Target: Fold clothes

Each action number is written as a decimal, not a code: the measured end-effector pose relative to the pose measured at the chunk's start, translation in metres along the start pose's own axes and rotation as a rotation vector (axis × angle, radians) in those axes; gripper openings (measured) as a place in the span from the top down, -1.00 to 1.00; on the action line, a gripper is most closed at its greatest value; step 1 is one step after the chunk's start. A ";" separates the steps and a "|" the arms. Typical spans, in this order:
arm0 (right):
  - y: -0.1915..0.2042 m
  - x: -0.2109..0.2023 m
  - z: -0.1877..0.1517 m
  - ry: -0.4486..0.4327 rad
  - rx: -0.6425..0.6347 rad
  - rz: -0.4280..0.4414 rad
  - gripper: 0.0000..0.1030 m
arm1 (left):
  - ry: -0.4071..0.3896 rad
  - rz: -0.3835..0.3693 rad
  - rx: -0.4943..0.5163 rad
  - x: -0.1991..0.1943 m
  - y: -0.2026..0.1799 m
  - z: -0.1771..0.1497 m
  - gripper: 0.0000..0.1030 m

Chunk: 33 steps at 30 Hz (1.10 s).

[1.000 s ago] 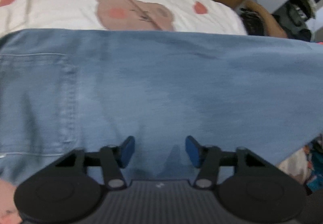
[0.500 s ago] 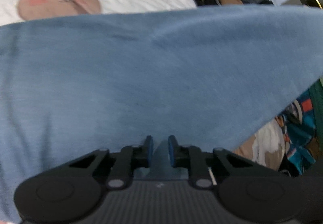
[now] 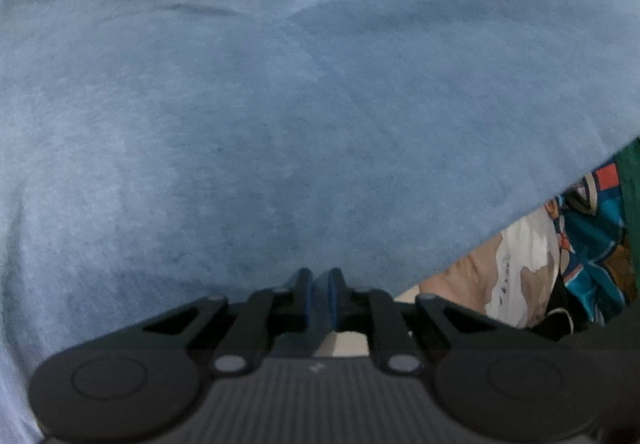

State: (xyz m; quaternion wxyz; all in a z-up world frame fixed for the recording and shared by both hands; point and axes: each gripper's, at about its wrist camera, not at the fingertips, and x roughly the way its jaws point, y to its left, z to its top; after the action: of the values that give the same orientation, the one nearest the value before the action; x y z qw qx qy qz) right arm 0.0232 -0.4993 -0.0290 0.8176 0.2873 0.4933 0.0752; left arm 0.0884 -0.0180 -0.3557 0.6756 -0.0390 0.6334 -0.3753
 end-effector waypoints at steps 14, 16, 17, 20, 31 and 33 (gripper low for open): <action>0.008 0.000 0.000 0.010 -0.002 -0.003 0.82 | -0.143 0.025 -0.026 0.005 0.022 0.085 0.84; 0.009 0.001 0.001 0.011 0.000 -0.001 0.82 | -0.159 0.043 -0.024 0.007 0.026 0.102 0.84; 0.009 0.002 0.002 0.013 -0.001 0.000 0.82 | -0.169 0.054 -0.024 0.008 0.029 0.109 0.84; 0.010 0.005 0.004 0.018 0.000 -0.001 0.83 | -0.198 0.062 -0.046 0.011 0.038 0.133 0.85; 0.024 0.011 0.009 0.055 -0.017 -0.018 0.82 | -0.260 0.093 -0.061 0.036 0.046 0.204 0.85; 0.027 0.010 0.010 0.052 -0.020 -0.020 0.82 | -0.265 0.092 -0.056 0.031 0.049 0.196 0.85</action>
State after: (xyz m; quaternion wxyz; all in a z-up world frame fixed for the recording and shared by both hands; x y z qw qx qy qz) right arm 0.0412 -0.4774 -0.0188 0.8080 0.2720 0.5165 0.0794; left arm 0.2816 -0.0832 -0.3688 0.7683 -0.0781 0.5501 -0.3178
